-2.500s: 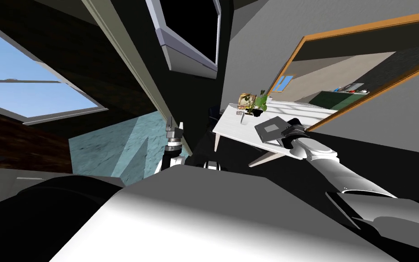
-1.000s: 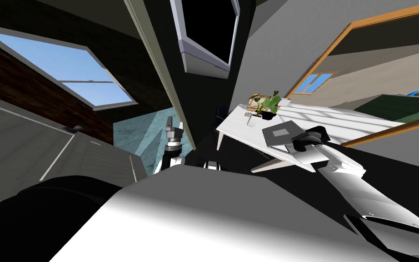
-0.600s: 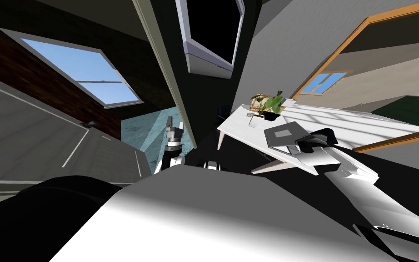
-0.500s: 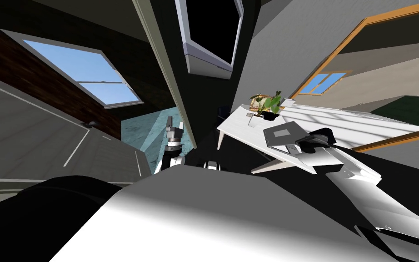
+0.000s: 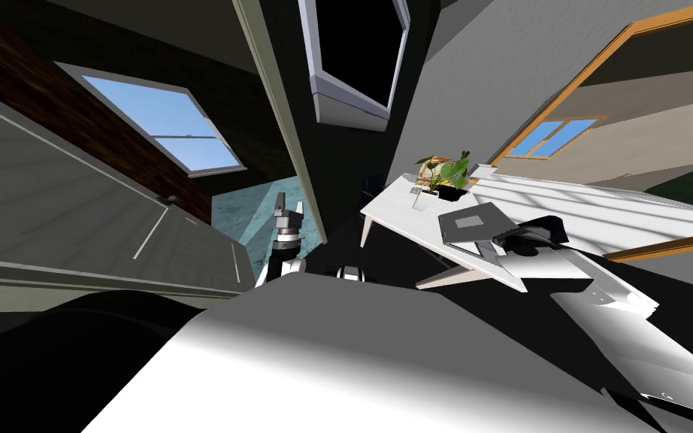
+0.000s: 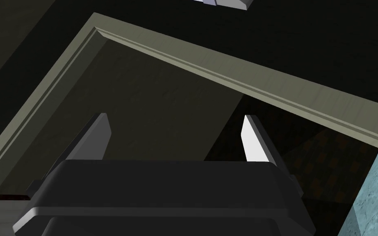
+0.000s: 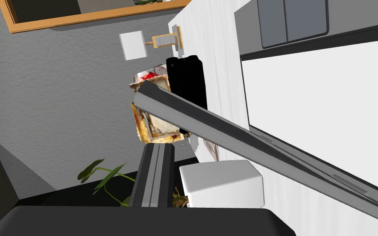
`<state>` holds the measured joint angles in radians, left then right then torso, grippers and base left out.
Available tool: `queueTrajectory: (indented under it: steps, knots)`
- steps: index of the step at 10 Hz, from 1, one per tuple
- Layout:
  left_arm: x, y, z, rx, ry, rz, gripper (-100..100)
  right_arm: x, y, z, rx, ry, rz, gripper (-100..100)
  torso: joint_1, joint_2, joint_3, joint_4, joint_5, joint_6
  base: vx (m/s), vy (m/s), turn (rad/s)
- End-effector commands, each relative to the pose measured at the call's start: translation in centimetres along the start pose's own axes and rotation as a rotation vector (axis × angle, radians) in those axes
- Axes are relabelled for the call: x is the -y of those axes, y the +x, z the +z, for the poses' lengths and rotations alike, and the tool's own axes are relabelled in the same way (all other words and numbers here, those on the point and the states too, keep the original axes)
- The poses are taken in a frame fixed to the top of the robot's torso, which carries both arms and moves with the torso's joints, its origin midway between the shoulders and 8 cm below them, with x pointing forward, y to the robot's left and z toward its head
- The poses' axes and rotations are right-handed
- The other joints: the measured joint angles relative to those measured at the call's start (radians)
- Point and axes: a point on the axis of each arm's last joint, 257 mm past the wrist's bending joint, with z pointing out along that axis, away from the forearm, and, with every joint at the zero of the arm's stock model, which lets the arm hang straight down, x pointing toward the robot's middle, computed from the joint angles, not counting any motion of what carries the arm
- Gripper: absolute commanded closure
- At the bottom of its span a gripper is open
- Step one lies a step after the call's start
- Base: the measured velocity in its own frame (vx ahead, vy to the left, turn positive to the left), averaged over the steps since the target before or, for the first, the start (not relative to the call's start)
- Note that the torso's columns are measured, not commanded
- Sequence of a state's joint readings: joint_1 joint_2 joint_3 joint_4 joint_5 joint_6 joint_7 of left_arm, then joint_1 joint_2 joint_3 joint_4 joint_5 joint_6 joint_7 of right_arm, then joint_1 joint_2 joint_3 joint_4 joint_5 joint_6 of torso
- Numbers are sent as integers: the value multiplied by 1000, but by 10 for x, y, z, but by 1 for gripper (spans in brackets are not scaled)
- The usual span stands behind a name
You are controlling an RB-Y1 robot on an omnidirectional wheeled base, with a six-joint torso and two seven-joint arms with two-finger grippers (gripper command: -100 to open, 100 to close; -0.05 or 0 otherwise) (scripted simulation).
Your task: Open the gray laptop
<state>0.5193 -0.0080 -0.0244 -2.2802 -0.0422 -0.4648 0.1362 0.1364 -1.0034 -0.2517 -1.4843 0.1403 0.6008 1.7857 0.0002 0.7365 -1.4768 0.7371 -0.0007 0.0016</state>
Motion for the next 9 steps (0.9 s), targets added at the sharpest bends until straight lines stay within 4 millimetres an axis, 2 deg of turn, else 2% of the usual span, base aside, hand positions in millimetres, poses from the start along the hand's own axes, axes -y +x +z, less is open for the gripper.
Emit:
queueTrajectory:
  steps: [1,3,4,5,6,9]
  knots:
    - [0,0,0,0,0,0,0,-7,-8,-2,29,3,-40,-100,0,0,0,0,0,-1,-31,-68,8]
    - [0,0,0,0,0,0,0,-13,-16,-5,58,7,-77,-100,-10,1,1,-3,-8,0,-69,-104,30]
    - [0,0,0,0,0,0,0,0,-19,-4,58,25,-61,-100,-15,0,1,-5,-12,2,-49,-37,31]
    - [0,0,0,0,0,0,0,0,-23,-4,67,28,-62,-100,-10,-3,-1,-3,-8,2,-10,-1,8]
    - [0,0,0,0,0,0,0,3,-24,-4,69,32,-62,100,-5,-4,-2,-3,-4,0,-7,-2,-2]
    - [0,0,0,0,0,0,0,-6,-26,0,78,0,54,100,-2,4,2,2,0,-1,-57,-64,30]
